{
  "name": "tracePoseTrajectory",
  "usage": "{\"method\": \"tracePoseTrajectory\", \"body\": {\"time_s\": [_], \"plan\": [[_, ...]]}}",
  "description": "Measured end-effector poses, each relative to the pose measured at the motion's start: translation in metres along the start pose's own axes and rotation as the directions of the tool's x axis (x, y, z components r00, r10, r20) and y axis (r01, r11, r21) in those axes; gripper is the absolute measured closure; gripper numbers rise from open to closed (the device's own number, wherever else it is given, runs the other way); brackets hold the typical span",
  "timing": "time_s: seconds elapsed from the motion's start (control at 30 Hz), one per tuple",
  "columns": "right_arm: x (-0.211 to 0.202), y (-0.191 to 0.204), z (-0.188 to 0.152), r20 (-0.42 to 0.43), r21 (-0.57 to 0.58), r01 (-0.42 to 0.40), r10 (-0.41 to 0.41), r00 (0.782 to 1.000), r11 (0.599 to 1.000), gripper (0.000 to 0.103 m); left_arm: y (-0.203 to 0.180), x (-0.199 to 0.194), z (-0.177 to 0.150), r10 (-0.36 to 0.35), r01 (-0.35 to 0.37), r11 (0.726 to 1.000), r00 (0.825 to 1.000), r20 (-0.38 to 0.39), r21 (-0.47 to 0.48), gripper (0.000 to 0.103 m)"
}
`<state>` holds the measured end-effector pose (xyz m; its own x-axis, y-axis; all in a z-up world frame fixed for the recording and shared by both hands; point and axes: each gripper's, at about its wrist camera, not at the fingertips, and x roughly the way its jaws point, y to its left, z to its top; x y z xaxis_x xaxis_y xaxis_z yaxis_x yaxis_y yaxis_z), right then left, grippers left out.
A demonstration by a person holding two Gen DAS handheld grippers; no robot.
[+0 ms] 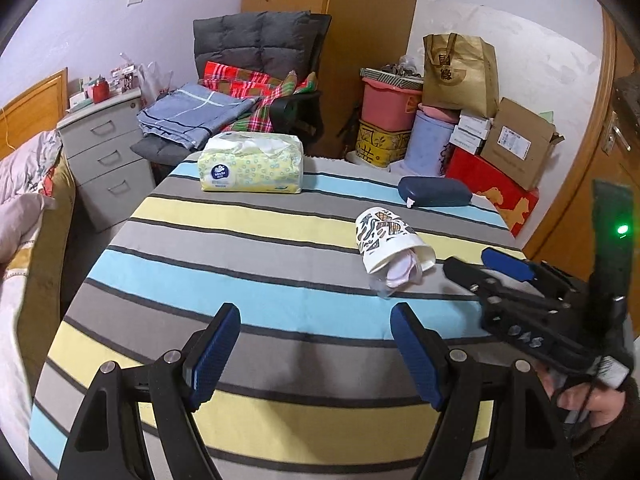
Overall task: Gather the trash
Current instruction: 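Move both tools back over the table toward the patterned paper cup, then grasp the clear plastic cup with the left tool while the right tool grasps the patterned paper cup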
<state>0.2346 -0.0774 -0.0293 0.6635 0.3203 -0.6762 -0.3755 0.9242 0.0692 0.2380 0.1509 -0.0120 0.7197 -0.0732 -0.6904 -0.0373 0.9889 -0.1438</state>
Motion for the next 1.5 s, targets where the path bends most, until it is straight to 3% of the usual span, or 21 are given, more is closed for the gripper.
{"method": "tracePoseTrajectory", "body": {"time_s": [0.1, 0.33, 0.43, 0.5, 0.57, 0.77, 0.97, 1.17, 1.37, 1.5], "plan": [[0.009, -0.003, 0.001, -0.013, -0.020, 0.042, -0.042, 0.999, 0.999, 0.040, -0.001, 0.009, 0.002, -0.002, 0.002, 1.000, 1.000, -0.013, 0.012, 0.026], [0.030, -0.006, 0.010, -0.067, -0.070, 0.050, -0.054, 0.996, 0.996, 0.045, -0.005, 0.025, 0.005, -0.013, 0.013, 1.000, 0.999, -0.030, 0.012, 0.026], [0.036, -0.008, 0.014, -0.089, -0.063, 0.009, -0.015, 0.996, 0.998, 0.061, -0.007, 0.031, 0.007, -0.010, 0.011, 1.000, 0.999, -0.042, 0.015, 0.026], [0.036, -0.011, 0.017, -0.084, -0.047, -0.015, 0.011, 0.996, 0.999, 0.082, -0.008, 0.034, 0.009, -0.009, 0.010, 1.000, 0.999, -0.047, 0.017, 0.026], [0.035, -0.012, 0.018, -0.085, -0.034, -0.037, 0.034, 0.996, 0.999, 0.092, -0.011, 0.037, 0.011, -0.015, 0.016, 1.000, 0.999, -0.048, 0.014, 0.026], [0.035, -0.014, 0.016, -0.080, -0.020, -0.080, 0.078, 0.994, 0.997, 0.096, -0.019, 0.048, 0.014, -0.032, 0.033, 0.999, 0.997, -0.064, 0.016, 0.026], [0.027, -0.034, 0.020, -0.045, 0.045, -0.049, 0.051, 0.998, 0.998, 0.097, -0.037, 0.066, 0.019, -0.083, 0.087, 0.994, 0.993, -0.079, 0.060, 0.026], [0.022, -0.053, 0.017, -0.046, 0.100, -0.025, 0.030, 0.998, 0.995, 0.097, -0.051, 0.093, 0.024, -0.059, 0.073, 0.990, 0.991, -0.118, 0.124, 0.026], [0.021, -0.062, 0.017, -0.038, 0.134, -0.020, 0.025, 0.999, 0.991, 0.097, -0.047, 0.112, 0.031, -0.050, 0.066, 0.991, 0.990, -0.135, 0.113, 0.026], [0.023, -0.064, 0.017, -0.037, 0.151, -0.027, 0.033, 0.999, 0.988, 0.097, -0.046, 0.118, 0.029, -0.062, 0.080, 0.991, 0.986, -0.157, 0.107, 0.041]]}}
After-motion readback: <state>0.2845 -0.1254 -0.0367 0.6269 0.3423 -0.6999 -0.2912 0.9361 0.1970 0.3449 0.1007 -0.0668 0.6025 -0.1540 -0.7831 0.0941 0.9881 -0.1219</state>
